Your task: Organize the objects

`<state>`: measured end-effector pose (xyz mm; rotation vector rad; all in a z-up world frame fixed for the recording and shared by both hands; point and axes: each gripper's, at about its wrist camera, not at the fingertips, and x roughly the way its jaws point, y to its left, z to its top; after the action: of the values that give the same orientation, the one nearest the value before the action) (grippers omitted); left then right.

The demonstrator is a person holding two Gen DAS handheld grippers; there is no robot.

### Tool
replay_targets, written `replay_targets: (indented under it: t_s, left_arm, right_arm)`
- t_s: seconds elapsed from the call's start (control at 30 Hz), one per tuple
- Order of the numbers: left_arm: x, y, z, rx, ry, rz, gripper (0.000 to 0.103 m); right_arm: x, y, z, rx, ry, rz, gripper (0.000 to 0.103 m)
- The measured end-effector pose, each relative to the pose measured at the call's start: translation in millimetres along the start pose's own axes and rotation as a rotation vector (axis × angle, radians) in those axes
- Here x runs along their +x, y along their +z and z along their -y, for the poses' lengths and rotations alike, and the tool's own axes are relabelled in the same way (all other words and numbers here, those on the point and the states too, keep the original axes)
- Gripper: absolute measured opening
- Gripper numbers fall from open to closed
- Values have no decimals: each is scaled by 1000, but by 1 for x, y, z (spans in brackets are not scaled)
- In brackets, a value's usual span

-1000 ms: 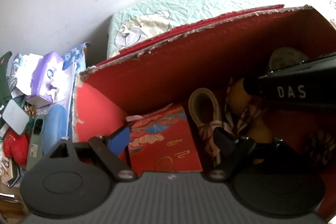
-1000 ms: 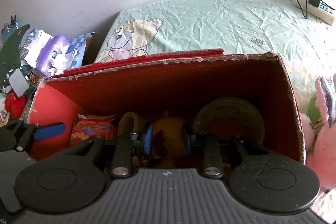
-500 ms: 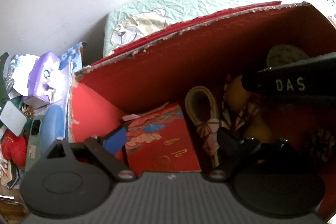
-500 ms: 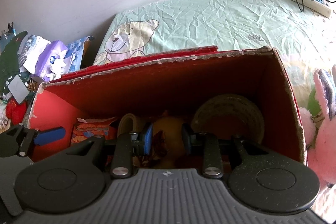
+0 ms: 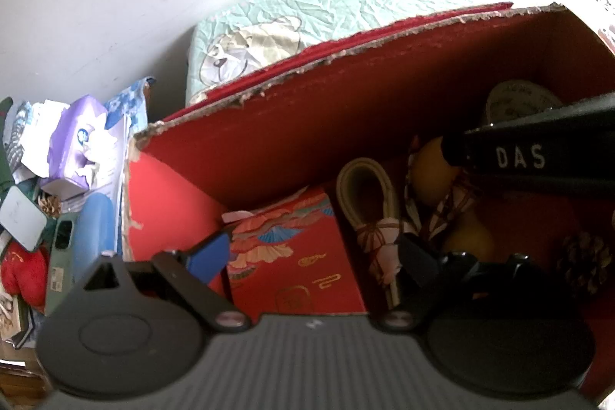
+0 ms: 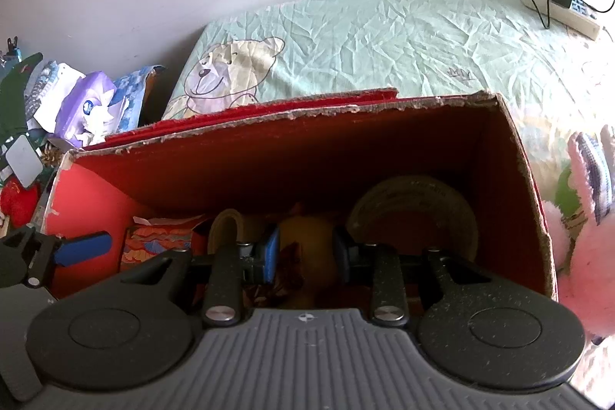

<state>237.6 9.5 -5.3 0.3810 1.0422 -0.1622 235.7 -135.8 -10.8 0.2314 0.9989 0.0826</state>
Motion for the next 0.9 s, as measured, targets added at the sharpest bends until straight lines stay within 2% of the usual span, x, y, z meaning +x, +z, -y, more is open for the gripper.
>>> replay_targets:
  t_s: [0.63, 0.9]
  left_arm:
    - [-2, 1, 0, -4, 8, 3, 95]
    - [-2, 0, 1, 1, 12, -3, 95]
  right_arm:
    - [0, -4, -11, -42, -77, 6, 25]
    - [1, -3, -9, -23, -80, -13, 24]
